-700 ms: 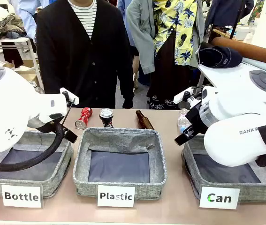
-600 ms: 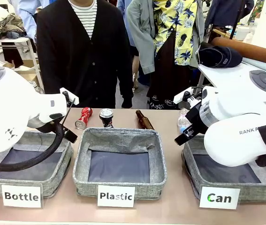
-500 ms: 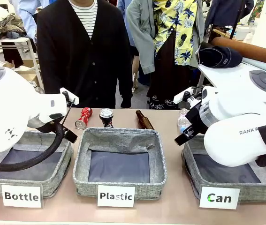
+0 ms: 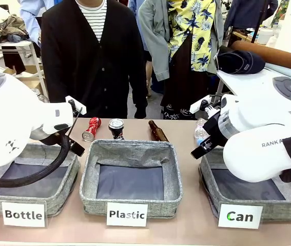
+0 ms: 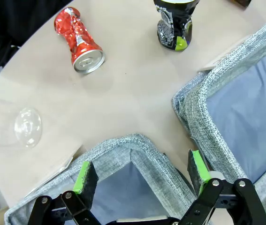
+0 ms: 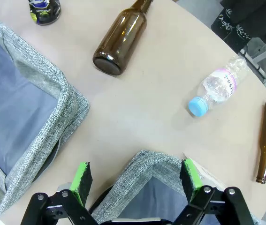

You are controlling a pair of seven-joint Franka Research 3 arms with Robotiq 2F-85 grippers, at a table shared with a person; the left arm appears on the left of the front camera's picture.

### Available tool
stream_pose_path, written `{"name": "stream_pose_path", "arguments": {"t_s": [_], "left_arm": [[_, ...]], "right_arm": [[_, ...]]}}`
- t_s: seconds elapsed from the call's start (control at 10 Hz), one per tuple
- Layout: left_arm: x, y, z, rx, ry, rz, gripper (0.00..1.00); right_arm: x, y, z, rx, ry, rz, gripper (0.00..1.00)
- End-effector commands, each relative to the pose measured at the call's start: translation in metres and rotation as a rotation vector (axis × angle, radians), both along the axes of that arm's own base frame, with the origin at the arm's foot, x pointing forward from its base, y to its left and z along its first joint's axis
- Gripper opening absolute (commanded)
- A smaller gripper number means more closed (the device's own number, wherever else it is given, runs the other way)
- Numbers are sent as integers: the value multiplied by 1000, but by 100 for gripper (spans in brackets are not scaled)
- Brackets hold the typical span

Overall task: Sort the can waste into the basket.
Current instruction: Pick up the can waste from the table and place it in the right Fabric basket.

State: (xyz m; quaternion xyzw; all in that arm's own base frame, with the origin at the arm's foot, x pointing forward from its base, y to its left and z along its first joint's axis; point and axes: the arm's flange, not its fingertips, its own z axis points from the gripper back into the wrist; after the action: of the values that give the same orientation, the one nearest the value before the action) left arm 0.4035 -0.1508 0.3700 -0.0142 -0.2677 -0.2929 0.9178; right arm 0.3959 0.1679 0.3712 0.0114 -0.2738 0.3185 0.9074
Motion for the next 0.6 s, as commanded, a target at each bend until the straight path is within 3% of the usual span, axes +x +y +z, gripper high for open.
{"name": "stream_pose_path", "arguments": {"t_s": [0.0, 0.4, 0.5], "left_arm": [[0, 0, 0, 0, 0, 0, 100], [0, 0, 0, 0, 0, 0, 100], [-25, 1, 56, -50, -76, -15, 100]], "right_arm": [[0, 0, 0, 1, 0, 0, 100], [0, 0, 0, 0, 0, 0, 100], [-8, -5, 57, 17, 27, -15, 100]]}}
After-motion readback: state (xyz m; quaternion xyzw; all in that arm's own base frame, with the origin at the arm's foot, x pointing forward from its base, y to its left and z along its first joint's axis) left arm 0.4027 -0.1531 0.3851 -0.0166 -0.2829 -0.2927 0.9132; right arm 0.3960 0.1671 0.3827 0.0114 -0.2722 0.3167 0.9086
